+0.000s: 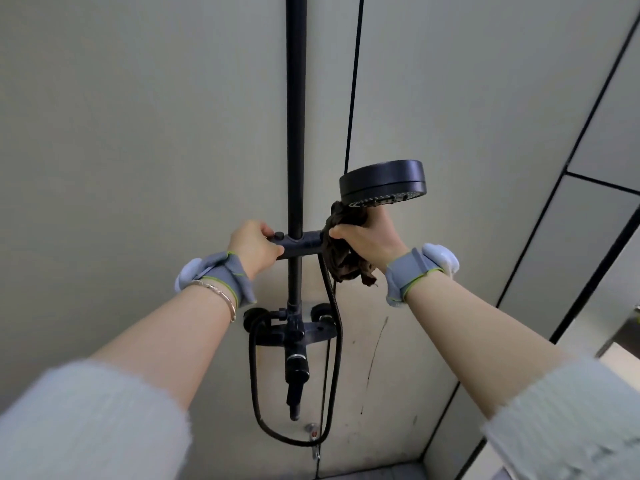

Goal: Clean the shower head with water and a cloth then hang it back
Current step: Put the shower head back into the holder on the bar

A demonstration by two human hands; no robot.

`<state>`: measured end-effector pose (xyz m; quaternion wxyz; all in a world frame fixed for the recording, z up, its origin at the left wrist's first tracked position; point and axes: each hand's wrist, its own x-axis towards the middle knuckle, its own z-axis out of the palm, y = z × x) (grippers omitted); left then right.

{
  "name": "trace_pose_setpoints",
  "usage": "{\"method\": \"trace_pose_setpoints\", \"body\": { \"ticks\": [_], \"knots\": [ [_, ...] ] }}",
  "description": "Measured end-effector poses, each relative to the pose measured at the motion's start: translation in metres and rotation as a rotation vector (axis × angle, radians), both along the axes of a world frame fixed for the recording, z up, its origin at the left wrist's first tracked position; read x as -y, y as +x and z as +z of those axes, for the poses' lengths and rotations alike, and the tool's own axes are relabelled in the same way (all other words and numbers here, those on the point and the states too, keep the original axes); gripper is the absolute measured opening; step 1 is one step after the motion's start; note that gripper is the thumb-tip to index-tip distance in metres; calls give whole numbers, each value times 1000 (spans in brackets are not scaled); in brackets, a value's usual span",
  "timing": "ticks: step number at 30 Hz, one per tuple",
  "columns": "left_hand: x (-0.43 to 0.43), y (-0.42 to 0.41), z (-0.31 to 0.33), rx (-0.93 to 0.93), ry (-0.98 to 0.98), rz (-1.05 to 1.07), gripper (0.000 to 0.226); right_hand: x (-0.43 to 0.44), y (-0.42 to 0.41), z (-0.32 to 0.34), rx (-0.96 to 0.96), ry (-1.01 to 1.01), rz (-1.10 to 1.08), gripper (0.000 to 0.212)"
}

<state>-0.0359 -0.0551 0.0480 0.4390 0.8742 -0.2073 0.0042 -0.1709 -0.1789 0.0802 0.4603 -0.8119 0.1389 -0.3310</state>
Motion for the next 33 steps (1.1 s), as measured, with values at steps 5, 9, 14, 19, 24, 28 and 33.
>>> {"method": "trace_pose_setpoints", "body": {
  "ticks": [5, 9, 14, 19, 24, 28, 33],
  "knots": [
    [-1, 1, -3, 2, -16, 7, 23, 2, 6, -1, -31, -31, -27, 18],
    [-2, 1, -6, -10, -90, -2, 29, -6, 9, -10, -58, -84, -153, 6],
    [-1, -3, -10, -3, -130, 9, 31, -7, 1, -4, -86, -88, -72, 12],
    [-1, -3, -14, 41, -103, -4, 30, -5, -10, -7, 29, 31, -38, 22],
    [-2, 0, -13, 50, -101, -9, 30, -7, -5, -11, 107, 116, -38, 25],
    [-3, 0, -14, 34, -124, -26, 30, -15, 4, -14, 118, 84, -108, 23],
    [-4, -4, -15, 32, -95, -25, 32, -14, 3, -14, 43, 62, -119, 31]
  ]
}}
